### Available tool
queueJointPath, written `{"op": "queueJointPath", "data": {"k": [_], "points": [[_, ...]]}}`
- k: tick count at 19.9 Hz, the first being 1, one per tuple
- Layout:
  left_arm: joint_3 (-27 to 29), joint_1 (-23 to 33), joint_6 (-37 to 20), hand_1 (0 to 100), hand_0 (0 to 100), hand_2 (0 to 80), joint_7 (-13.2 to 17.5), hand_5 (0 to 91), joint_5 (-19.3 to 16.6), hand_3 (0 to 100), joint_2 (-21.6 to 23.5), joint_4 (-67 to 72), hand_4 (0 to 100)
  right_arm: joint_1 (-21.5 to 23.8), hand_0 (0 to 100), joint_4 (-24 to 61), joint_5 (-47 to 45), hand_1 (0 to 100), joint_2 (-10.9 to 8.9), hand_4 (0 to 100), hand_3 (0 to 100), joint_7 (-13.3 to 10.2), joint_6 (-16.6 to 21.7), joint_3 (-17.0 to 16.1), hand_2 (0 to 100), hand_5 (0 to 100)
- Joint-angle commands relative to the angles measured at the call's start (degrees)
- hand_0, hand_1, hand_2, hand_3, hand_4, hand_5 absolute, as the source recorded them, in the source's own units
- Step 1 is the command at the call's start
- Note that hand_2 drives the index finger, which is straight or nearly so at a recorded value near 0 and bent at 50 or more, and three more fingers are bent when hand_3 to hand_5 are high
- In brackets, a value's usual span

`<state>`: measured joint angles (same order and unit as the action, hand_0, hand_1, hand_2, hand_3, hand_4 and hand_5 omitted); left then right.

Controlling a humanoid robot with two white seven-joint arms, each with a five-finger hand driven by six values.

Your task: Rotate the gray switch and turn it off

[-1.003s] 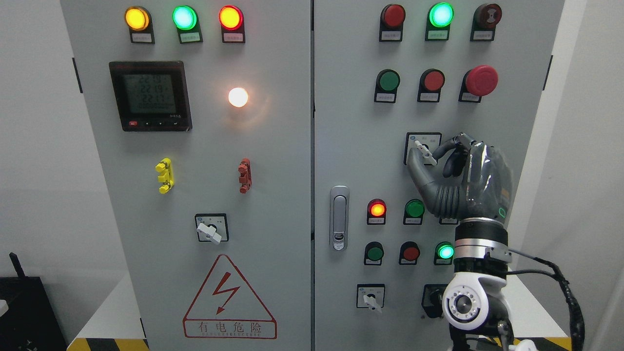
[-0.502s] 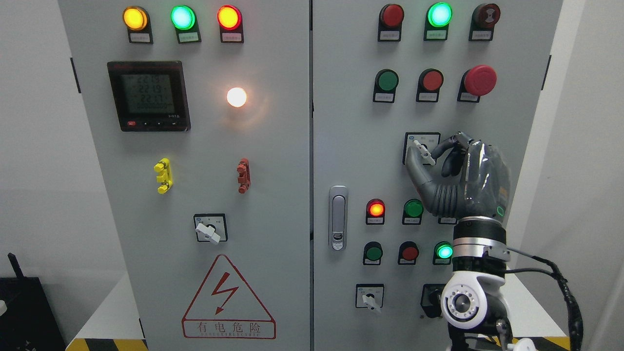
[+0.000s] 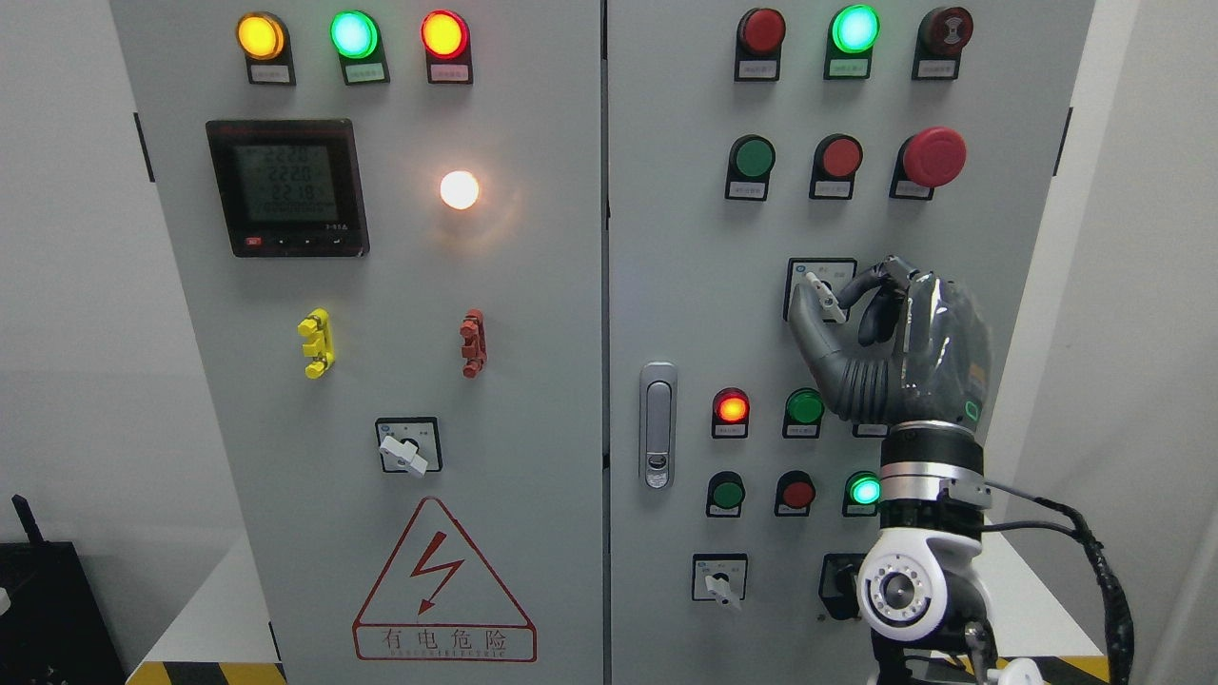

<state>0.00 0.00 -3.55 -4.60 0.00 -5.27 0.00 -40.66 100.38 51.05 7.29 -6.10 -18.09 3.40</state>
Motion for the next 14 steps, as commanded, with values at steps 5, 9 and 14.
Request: {"op": "queueJointPath", "data": {"k": [5, 9, 14], "points": [[0.4, -0.5, -0.2, 39, 12, 0.0, 0.0, 0.0, 1.1, 0, 0.0, -1.5, 0, 0.0, 45, -0.1, -0.1, 46, 0.01, 94, 98, 0.0, 0.1, 0.2, 70, 100], [0.4, -0.5, -0.3, 39, 12, 0.0, 0.0, 0.0, 1.1, 0, 0.0, -1.5, 0, 0.0, 45, -0.2, -0.1, 45, 0.01, 94, 99, 0.0, 0.1, 0.2, 70, 100], [0.4, -0.5, -0.3, 39, 12, 0.0, 0.0, 0.0, 1.1, 0, 0.0, -1.5, 0, 0.0, 46, -0.2, -0.1, 45, 0.09, 95, 99, 0.0, 0.1, 0.2, 71, 100]]}}
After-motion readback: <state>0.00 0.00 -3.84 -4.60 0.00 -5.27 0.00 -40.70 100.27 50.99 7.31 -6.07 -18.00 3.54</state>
